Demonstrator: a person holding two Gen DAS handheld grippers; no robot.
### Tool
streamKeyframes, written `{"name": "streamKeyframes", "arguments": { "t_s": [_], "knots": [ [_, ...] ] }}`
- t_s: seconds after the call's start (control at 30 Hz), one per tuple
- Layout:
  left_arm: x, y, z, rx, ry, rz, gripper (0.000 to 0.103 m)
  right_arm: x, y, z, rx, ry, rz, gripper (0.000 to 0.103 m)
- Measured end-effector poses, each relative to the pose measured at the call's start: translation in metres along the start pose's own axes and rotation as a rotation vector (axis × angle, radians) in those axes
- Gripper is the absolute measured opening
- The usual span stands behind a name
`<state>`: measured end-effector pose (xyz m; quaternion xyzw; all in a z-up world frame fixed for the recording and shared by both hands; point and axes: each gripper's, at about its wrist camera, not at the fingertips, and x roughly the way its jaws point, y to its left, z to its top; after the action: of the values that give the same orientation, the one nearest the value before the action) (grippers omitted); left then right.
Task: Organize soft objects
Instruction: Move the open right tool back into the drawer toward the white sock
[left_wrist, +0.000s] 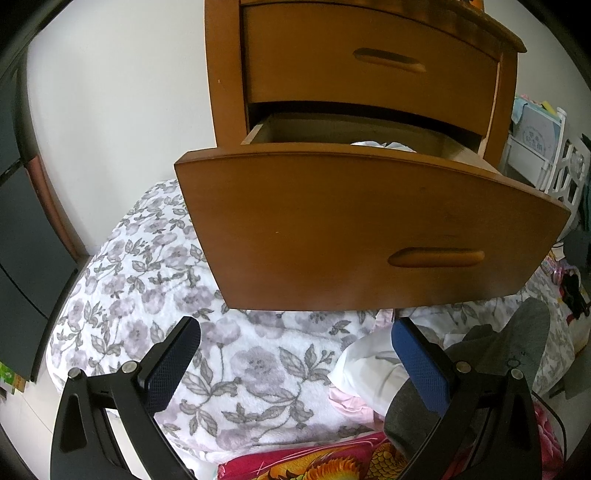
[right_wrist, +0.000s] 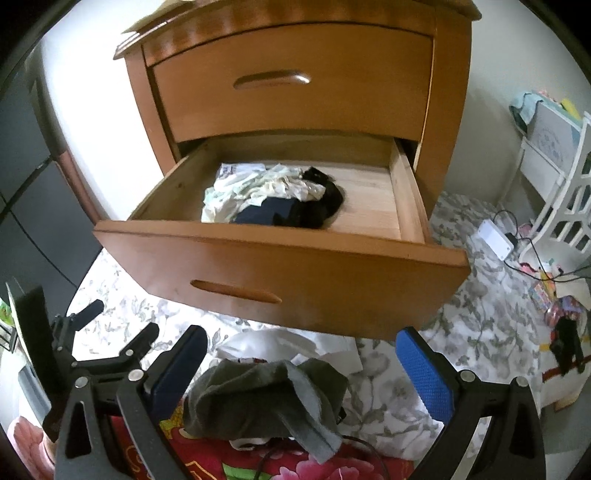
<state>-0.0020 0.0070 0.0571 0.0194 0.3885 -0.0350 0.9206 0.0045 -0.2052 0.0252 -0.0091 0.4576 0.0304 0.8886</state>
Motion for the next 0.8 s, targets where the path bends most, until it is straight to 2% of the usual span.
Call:
{"name": "streamKeyframes", "arguments": {
  "t_s": [0.23, 0.4, 0.8],
  "knots": [
    [0.0, 0.0, 0.001, 0.0, -0.001, -0.01, 0.103, -0.003, 0.002, 0.007, -0.022, -0.023, -0.002, 0.103],
    [0.002, 0.001, 0.002, -0.004, 0.01, -0.017, 0.103, -0.009, 0.004, 0.014, -0.03, -0.048, 0.031, 0.103],
    [0.011, 0.005, 0.002, -0.015, 0.043, -0.029, 0.103, -0.022, -0.004, 0.058, -0.042, -0.124, -0.009, 0.103]
  ]
}}
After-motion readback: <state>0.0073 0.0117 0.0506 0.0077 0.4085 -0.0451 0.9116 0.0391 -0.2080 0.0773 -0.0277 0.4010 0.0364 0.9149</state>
